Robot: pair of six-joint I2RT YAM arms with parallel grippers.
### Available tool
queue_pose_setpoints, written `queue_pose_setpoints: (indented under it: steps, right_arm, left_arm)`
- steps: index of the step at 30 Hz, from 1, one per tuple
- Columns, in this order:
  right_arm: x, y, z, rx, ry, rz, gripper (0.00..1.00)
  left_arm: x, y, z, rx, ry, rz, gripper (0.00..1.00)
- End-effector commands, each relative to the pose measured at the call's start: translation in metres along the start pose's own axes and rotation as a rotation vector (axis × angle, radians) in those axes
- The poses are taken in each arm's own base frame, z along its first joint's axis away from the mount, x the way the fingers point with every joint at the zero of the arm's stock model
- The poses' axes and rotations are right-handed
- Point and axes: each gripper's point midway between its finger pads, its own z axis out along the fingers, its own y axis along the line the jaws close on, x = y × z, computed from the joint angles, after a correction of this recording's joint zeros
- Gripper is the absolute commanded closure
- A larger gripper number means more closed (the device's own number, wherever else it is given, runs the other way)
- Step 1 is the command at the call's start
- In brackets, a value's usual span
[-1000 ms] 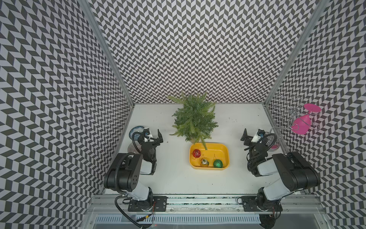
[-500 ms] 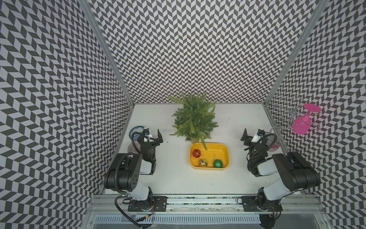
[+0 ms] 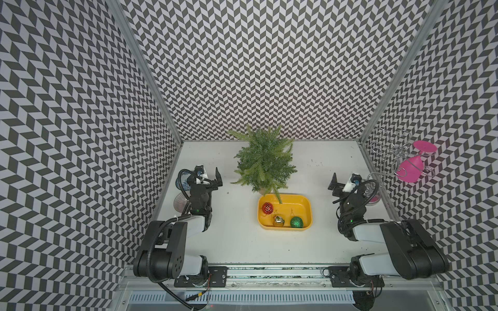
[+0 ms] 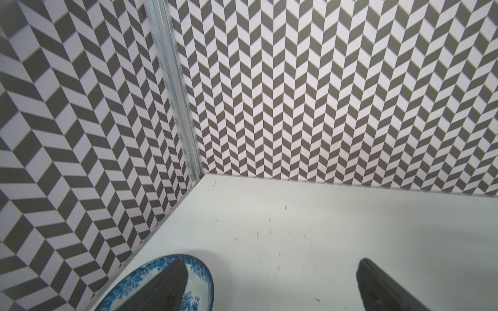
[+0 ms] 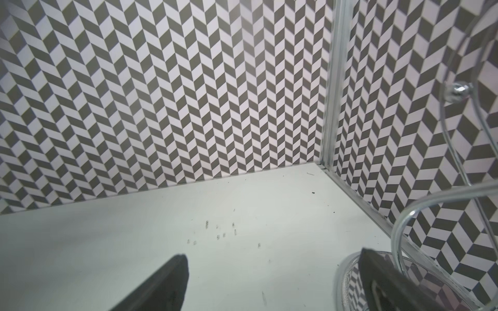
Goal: Decorate the small christmas tree with ornaments
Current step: Pick up an ornament from the container.
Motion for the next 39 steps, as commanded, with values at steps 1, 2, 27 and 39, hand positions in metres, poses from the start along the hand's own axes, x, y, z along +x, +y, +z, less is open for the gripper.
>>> queue_pose_setpoints:
  steps: [1, 2, 27, 39]
  right_arm:
    - [-0.037, 0.011, 0.009, -0.026, -0.004, 0.058, 0.01]
    - [-0.048, 0.018, 0.010, -0.060, -0.011, 0.083, 0.01]
    - [0.019, 0.143, -0.123, -0.716, 0.839, 0.378, 0.29]
    - [0.058, 0.194, -0.181, -0.847, 1.004, 0.223, 0.32]
  left_arm:
    - [-0.004, 0.004, 0.004, -0.038, 0.070, -0.036, 0.01]
    - [-0.009, 0.004, 0.004, -0.038, 0.075, -0.059, 0.01]
    - [0.026, -0.098, -0.136, 0.552, 0.586, -0.638, 0.16]
    - [0.059, -0.110, -0.172, 0.540, 0.713, -0.717, 0.19]
